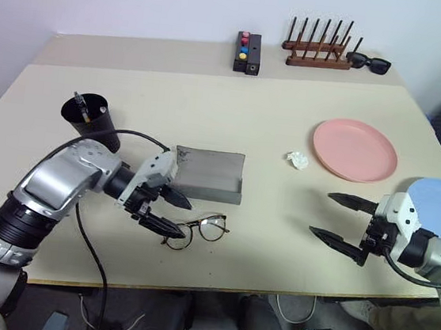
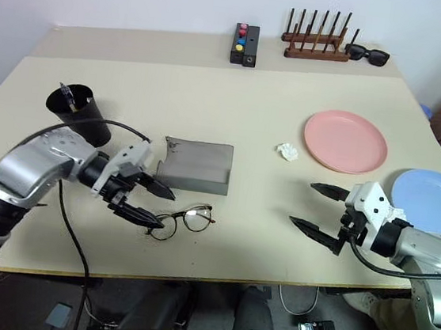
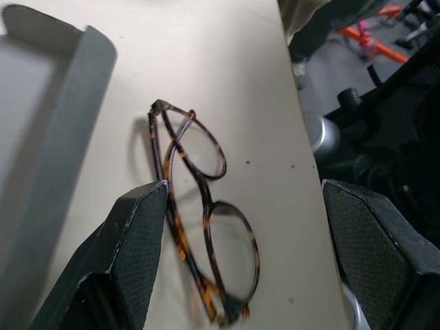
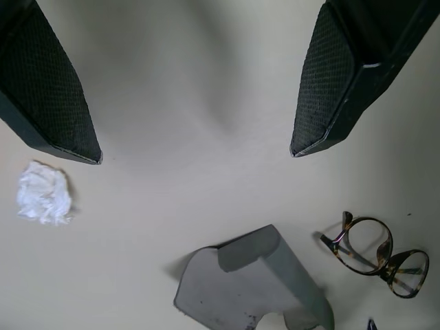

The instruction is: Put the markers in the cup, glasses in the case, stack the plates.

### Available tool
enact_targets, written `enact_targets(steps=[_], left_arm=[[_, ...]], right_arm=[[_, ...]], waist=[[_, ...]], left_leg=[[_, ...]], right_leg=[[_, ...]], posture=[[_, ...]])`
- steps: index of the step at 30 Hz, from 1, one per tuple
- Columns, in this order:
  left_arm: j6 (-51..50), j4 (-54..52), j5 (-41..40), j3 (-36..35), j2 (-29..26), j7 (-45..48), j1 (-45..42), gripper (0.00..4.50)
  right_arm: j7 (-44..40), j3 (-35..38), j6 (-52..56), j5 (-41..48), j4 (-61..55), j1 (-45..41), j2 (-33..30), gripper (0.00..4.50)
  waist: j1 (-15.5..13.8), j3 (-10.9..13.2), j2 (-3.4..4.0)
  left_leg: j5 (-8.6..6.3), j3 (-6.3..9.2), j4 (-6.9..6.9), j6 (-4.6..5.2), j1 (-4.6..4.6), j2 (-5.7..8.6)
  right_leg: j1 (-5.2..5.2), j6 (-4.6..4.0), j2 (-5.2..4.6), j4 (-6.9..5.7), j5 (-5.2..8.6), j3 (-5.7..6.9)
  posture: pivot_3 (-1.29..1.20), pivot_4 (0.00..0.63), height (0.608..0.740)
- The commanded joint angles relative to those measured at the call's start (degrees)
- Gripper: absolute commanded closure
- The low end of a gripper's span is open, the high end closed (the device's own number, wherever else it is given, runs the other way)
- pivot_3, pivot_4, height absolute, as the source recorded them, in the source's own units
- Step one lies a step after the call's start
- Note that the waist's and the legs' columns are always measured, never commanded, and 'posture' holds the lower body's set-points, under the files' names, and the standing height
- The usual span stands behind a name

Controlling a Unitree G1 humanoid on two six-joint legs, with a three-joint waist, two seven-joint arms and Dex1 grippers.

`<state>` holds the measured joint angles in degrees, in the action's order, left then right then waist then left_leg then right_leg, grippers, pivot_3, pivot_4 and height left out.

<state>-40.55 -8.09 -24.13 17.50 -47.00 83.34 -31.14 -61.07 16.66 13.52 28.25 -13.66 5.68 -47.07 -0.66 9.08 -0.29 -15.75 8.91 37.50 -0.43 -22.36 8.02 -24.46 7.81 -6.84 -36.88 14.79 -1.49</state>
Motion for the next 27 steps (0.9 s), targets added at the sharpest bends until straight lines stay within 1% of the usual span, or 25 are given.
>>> enact_targets(steps=[1, 5, 15, 21, 22, 23, 27], left_arm=[[2.60, 1.10, 1.94, 1.24, 1.59, -1.63, 0.78, 0.85], [5.42, 3.14, 3.76, 1.90, 3.13, -2.99, 1.83, 0.85], [7.25, 5.47, 5.07, 1.87, 6.25, -5.59, 2.32, 0.85], [8.35, 6.20, 6.14, 2.25, 7.12, -5.64, 2.16, 0.85], [8.65, 6.41, 6.40, 2.32, 7.15, -5.54, 2.09, 1.35], [8.85, 6.56, 6.58, 2.36, 7.14, -5.43, 2.04, 1.60], [10.08, 7.03, 7.41, 2.72, 6.61, -4.71, 2.13, 3.62]], right_arm=[[0.67, 1.08, -0.10, 0.64, -2.88, 0.47, 0.19, 0.00], [1.07, 1.41, -0.03, 0.74, -3.39, 1.02, 0.14, 0.00], [1.30, 2.12, 0.11, 1.01, -4.02, 1.72, -0.25, 0.00], [1.45, 2.20, 0.04, 0.97, -3.83, 1.33, -0.38, 0.00], [1.47, 2.29, 0.03, 1.00, -3.83, 1.34, -0.39, 0.00], [1.51, 2.38, 0.03, 1.03, -3.87, 1.40, -0.38, 0.00], [1.58, 2.72, -0.10, 1.01, -4.04, 1.83, -0.36, 0.00]], waist=[[-0.13, 0.00, 0.00], [-0.09, 0.00, 0.00], [-0.09, 0.00, 0.00], [-0.12, 0.00, 0.00], [-0.11, 0.00, 0.00], [-0.11, 0.00, 0.00], [-0.12, 0.00, 0.00]], left_leg=[[0.00, 0.00, 0.00, 0.00, 0.00, 0.00], [0.00, 0.00, 0.00, 0.00, 0.00, 0.00], [0.00, 0.00, 0.01, 0.00, 0.00, 0.00], [0.00, 0.00, 0.01, 0.00, 0.00, -0.01], [0.00, 0.00, 0.01, 0.00, 0.00, -0.01], [0.00, 0.00, 0.01, 0.00, 0.00, -0.01], [0.00, 0.00, 0.01, 0.00, 0.00, 0.00]], right_leg=[[0.00, 0.00, 0.00, -0.01, 0.00, 0.00], [0.00, 0.00, -0.01, 0.01, 0.00, 0.00], [0.01, 0.00, -0.01, 0.01, 0.00, 0.00], [0.01, 0.00, -0.01, 0.00, 0.00, 0.00], [0.01, 0.00, -0.01, 0.00, 0.00, 0.00], [0.01, 0.00, -0.01, 0.00, 0.00, 0.00], [0.01, 0.00, -0.01, 0.00, 0.00, 0.00]], posture=[[0.00, 0.150, 0.740], [0.00, 0.150, 0.740], [0.00, 0.150, 0.740], [0.00, 0.150, 0.740], [0.00, 0.150, 0.740], [0.00, 0.150, 0.740], [0.00, 0.150, 0.740]])
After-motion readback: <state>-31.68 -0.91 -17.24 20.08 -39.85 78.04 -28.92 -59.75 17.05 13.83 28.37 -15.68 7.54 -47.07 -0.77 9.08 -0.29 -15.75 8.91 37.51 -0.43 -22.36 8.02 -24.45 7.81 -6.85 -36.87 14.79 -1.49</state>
